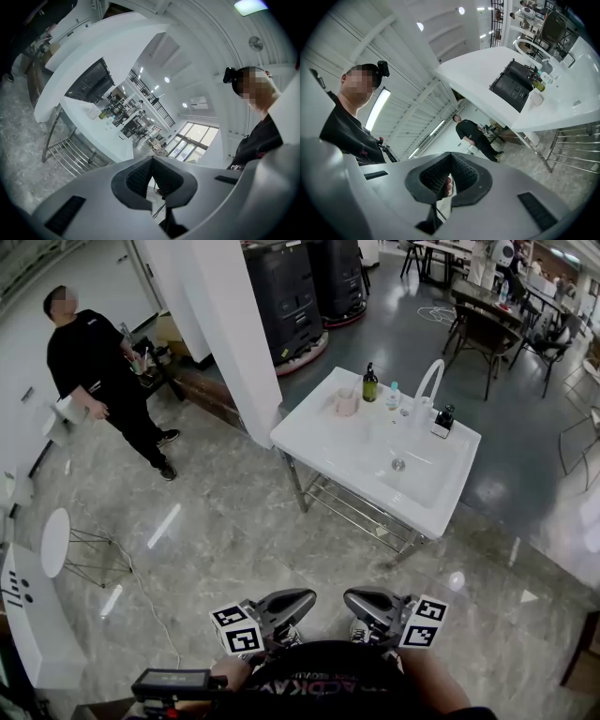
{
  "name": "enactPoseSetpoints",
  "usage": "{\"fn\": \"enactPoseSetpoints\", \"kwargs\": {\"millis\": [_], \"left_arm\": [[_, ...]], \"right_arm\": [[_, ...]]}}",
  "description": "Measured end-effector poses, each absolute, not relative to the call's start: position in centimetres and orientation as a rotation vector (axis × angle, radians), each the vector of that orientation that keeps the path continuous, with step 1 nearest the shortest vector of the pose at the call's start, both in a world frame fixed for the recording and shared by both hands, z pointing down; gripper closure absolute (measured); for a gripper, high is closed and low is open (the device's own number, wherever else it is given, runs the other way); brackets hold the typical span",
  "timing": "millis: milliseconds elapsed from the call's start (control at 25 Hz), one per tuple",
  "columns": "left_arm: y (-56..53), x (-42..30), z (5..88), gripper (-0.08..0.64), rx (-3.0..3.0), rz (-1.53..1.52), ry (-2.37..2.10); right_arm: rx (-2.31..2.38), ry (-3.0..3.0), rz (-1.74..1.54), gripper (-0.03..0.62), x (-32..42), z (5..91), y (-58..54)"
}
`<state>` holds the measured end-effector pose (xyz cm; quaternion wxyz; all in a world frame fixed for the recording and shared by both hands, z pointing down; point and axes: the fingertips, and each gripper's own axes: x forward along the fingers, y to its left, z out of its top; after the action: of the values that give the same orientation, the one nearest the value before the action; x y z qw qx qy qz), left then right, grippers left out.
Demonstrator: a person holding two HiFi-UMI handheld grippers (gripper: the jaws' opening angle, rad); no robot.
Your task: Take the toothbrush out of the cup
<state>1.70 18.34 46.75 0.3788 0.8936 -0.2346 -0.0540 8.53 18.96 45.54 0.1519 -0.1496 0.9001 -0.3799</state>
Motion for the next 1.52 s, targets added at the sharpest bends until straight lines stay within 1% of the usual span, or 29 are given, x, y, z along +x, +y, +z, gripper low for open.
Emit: {"fn": "enactPoseSetpoints", "kwargs": {"millis": [600, 760, 1240, 1520], "left_arm": [[17.5, 10.5, 47.0, 0.552, 2.31, -0.127, -0.685], [17.2, 11.9, 46.5, 0.552, 2.325, -0.122, -0.702], [14.5, 12.0, 45.5, 0.552, 2.344, -0.126, -0.723], [11.8, 9.4, 45.8, 0.552, 2.357, -0.128, -0.688]], "right_arm": [[-0.392, 2.589, -1.135, 0.583, 17.7, 46.8, 17.5], [-0.372, 2.599, -1.145, 0.583, 19.0, 46.8, 17.2], [-0.358, 2.591, -1.12, 0.583, 19.3, 46.3, 14.3], [-0.423, 2.581, -1.106, 0.583, 17.1, 46.6, 11.6]]}}
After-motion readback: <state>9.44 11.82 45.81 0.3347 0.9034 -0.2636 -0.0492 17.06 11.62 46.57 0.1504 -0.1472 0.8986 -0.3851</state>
